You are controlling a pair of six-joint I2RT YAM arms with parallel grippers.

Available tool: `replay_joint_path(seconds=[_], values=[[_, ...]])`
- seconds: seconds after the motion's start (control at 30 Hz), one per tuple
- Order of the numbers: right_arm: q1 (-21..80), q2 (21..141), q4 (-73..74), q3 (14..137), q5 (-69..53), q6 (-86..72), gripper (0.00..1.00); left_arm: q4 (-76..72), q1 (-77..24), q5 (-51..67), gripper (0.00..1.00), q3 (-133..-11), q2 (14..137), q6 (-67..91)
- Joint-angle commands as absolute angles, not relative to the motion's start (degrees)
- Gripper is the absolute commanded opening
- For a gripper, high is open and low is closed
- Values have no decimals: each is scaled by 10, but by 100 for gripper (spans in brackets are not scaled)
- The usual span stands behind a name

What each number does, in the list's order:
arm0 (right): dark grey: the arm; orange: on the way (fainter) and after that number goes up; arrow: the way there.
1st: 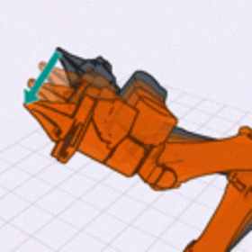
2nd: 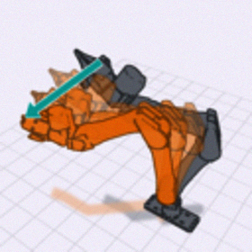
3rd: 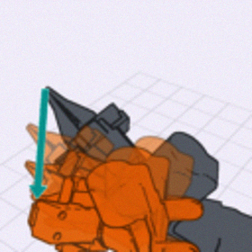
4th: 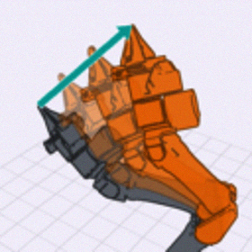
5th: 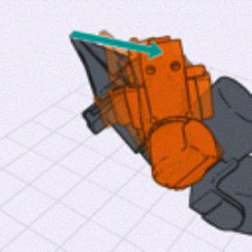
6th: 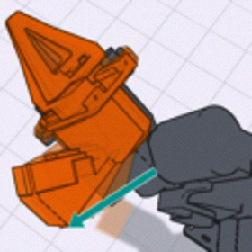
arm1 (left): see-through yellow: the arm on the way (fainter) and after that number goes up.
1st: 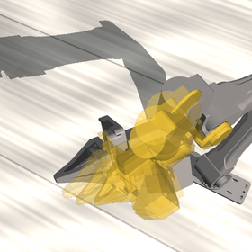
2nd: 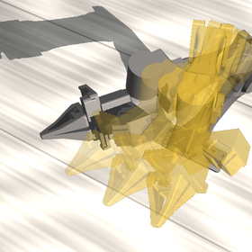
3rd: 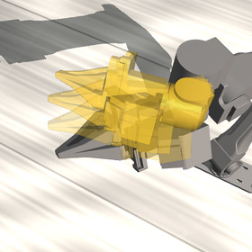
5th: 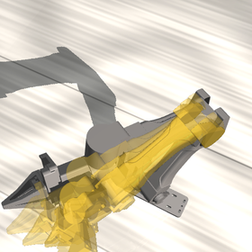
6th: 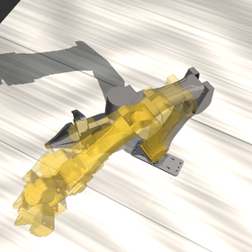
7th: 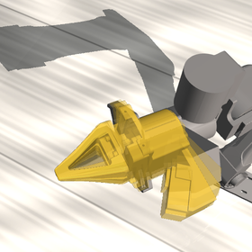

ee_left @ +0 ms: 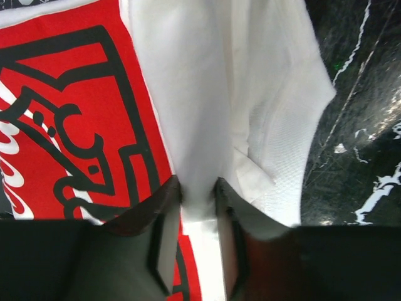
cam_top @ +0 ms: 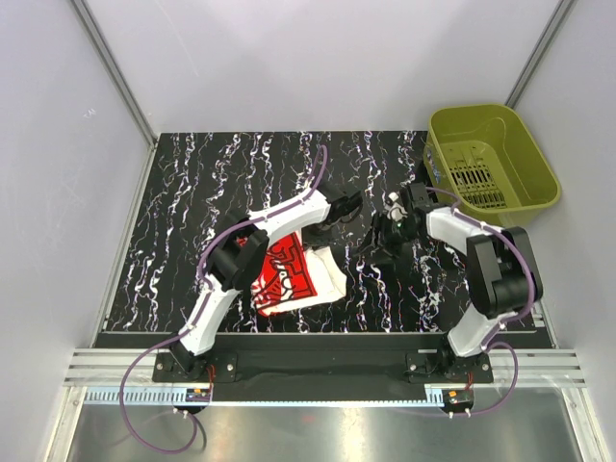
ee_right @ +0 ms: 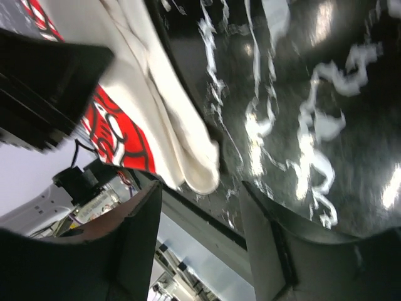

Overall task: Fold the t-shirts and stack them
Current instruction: Fold the tshirt

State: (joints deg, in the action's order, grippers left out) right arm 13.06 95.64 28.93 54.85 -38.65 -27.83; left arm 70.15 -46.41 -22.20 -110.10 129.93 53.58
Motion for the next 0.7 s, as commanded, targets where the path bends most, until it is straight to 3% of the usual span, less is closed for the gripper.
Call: replay_joint_path(seconds=[0.0, 0.07, 0.17, 0.3, 0.53, 0.67], values=[[131, 991, 232, 597, -432, -304, 55, 692, -466, -222, 27, -1095, 1276, 534], [134, 1025, 201, 618, -458, -324, 41, 690, -466, -226, 21, -1090, 1267, 530], [149, 1078, 185, 663, -489, -330, 33, 686, -466, -227, 21, -1081, 1245, 525], [174, 1139, 179, 721, -528, -337, 18, 660, -465, -211, 0, -1063, 1222, 519], [222, 1209, 121, 772, -553, -402, 2, 665, -465, -215, 0, -1062, 1194, 503], [241, 1240, 115, 780, -548, -407, 0, 660, -464, -207, 0, -1057, 1172, 496]])
